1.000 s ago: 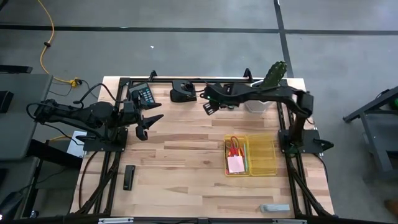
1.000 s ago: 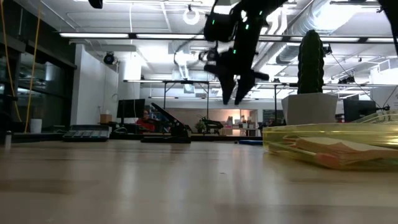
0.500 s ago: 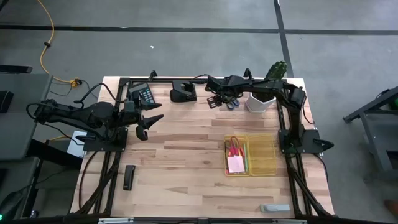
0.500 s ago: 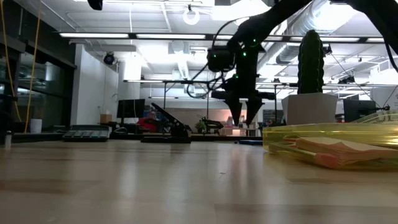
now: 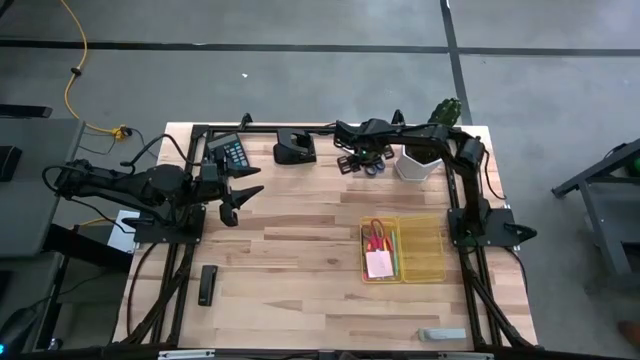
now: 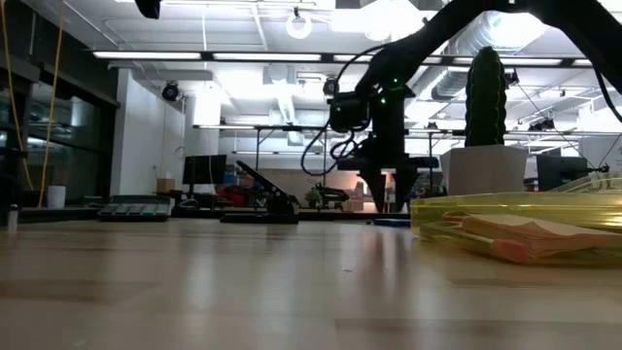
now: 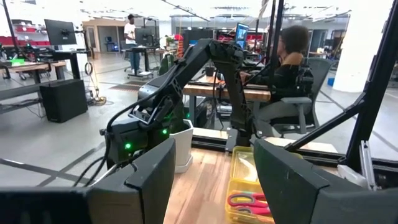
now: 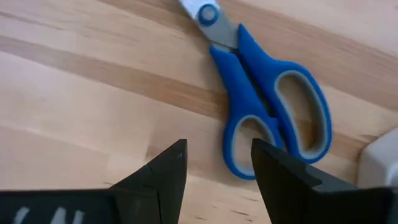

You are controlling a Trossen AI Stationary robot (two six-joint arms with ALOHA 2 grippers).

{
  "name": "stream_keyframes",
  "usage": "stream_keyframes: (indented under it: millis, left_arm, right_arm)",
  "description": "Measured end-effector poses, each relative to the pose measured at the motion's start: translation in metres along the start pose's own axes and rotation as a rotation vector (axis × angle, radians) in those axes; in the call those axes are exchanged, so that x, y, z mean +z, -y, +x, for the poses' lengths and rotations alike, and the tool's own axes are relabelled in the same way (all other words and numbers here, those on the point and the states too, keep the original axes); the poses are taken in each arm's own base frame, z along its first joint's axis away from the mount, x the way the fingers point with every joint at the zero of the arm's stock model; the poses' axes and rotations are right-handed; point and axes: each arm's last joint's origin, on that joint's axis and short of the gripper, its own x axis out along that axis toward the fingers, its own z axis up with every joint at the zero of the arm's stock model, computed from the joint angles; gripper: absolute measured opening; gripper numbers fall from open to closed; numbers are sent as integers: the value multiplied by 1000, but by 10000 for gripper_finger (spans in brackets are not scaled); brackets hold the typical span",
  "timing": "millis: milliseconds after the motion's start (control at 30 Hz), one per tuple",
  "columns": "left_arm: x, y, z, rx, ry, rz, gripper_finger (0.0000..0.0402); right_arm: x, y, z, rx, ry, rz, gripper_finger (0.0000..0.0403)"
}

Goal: Pack school essentials
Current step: Put the blue scissors into the yellow box

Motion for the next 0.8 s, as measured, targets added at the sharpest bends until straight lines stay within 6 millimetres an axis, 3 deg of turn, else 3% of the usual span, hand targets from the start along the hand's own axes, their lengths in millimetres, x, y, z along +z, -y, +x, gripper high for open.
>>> stream_keyframes:
  millis: [500, 800]
  left_arm:
    - [-4, 0, 0, 1, -38, -30, 205]
    - [-4, 0, 0, 1, -38, -31, 205]
  right_arm:
    - [0, 3, 24, 25, -147, 0, 162]
    - [0, 3, 24, 42, -164, -55, 48]
